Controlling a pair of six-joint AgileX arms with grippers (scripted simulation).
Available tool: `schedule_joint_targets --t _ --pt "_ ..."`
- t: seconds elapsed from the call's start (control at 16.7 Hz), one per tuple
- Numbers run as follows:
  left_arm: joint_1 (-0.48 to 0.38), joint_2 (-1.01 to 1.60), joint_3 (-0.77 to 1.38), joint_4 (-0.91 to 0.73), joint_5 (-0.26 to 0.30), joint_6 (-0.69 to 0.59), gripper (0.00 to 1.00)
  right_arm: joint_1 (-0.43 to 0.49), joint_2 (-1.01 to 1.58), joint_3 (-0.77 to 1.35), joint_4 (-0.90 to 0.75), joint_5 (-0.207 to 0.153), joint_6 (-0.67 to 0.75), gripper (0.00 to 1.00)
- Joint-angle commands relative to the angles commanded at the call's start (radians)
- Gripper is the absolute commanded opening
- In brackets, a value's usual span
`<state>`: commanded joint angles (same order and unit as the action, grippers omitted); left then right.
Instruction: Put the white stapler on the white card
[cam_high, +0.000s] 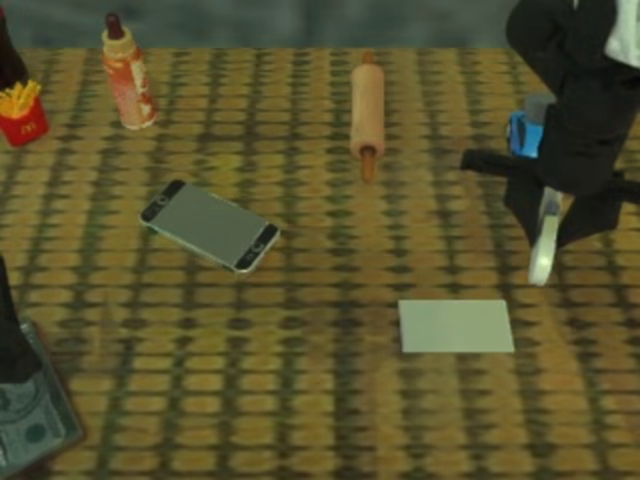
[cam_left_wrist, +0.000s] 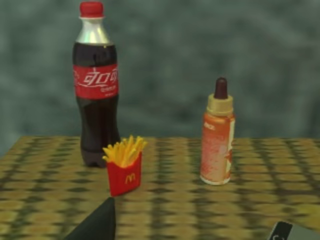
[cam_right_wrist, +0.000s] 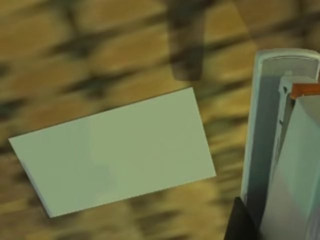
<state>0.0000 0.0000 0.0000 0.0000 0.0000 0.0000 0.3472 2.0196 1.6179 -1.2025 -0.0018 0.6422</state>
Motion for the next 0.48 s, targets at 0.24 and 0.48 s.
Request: schedule_joint_targets --t 0.24,0.48 --pt "0.000 0.000 0.000 0.000 0.000 0.000 1.00 0.055 0.020 0.023 -0.031 -0.001 0.444 0.00" --pt "0.000 0.000 0.000 0.000 0.000 0.000 1.00 0.114 0.038 0.046 -0.060 -0.001 0.898 0.00"
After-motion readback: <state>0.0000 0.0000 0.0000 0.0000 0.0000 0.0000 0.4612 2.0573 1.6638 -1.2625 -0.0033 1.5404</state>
